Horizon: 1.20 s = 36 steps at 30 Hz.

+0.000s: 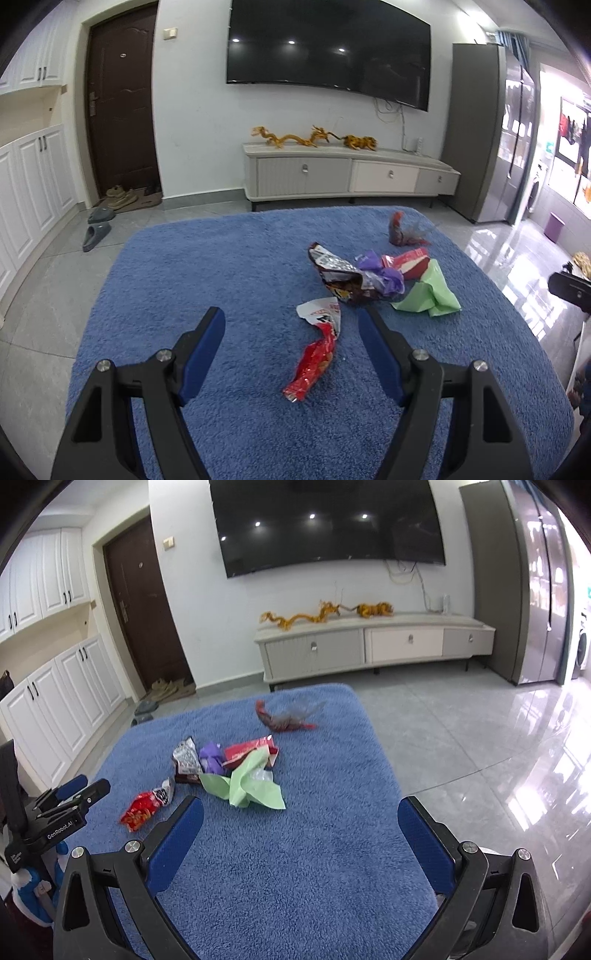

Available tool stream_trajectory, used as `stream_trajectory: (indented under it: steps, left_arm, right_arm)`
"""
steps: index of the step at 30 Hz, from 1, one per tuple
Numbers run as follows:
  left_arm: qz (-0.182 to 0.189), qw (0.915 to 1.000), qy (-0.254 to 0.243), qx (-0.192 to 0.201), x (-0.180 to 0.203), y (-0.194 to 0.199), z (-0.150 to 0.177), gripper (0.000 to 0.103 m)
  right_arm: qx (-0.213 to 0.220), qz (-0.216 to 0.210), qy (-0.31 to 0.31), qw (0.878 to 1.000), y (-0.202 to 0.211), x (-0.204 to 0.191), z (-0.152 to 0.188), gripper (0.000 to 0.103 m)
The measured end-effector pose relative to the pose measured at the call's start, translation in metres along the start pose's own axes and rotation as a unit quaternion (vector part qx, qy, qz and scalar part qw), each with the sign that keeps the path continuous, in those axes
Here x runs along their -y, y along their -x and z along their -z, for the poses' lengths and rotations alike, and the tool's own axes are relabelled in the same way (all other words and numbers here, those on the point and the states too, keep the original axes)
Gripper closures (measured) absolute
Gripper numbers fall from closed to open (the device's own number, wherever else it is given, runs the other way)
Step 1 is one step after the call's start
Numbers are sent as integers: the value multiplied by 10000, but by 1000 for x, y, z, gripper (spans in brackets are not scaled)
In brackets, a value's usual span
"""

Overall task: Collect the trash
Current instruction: 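Grasp the red-white wrapper with left tool while right tool grasps pink wrapper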

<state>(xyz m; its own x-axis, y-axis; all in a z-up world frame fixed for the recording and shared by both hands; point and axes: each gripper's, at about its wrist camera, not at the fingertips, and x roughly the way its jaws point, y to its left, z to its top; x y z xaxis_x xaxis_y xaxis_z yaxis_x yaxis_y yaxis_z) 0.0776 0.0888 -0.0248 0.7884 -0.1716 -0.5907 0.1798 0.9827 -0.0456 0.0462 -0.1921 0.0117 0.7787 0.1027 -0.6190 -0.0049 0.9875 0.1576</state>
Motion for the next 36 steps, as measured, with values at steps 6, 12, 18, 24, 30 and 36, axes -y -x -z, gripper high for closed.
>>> stream_trajectory:
  steps: [6, 12, 18, 24, 30, 36]
  left_arm:
    - [275, 9990, -138, -313, 4, -33, 2, 30]
    - [436, 9968, -64, -667, 1, -61, 7, 42]
    - [617, 9939, -19, -916, 0, -78, 12, 53]
    - [744, 9909, 158, -1106, -7, -87, 14, 60]
    - [735, 9909, 99, -1120, -4, -88, 15, 60]
    - [703, 9913, 58, -1110, 0, -89, 13, 65]
  right_arm:
    - [-362, -336, -74, 9988, -45, -1, -7, 11]
    - [-519, -663, -61, 9964, -91, -9, -29, 13]
    - [-728, -872, 73, 9935, -142, -20, -49, 15]
    - [-949, -1022, 244, 9899, -184, -34, -56, 18]
    - [-1218, -1132, 394, 9853, -202, -40, -47, 45]
    - [-1154, -1154, 741, 9838, -181, -47, -31, 55]
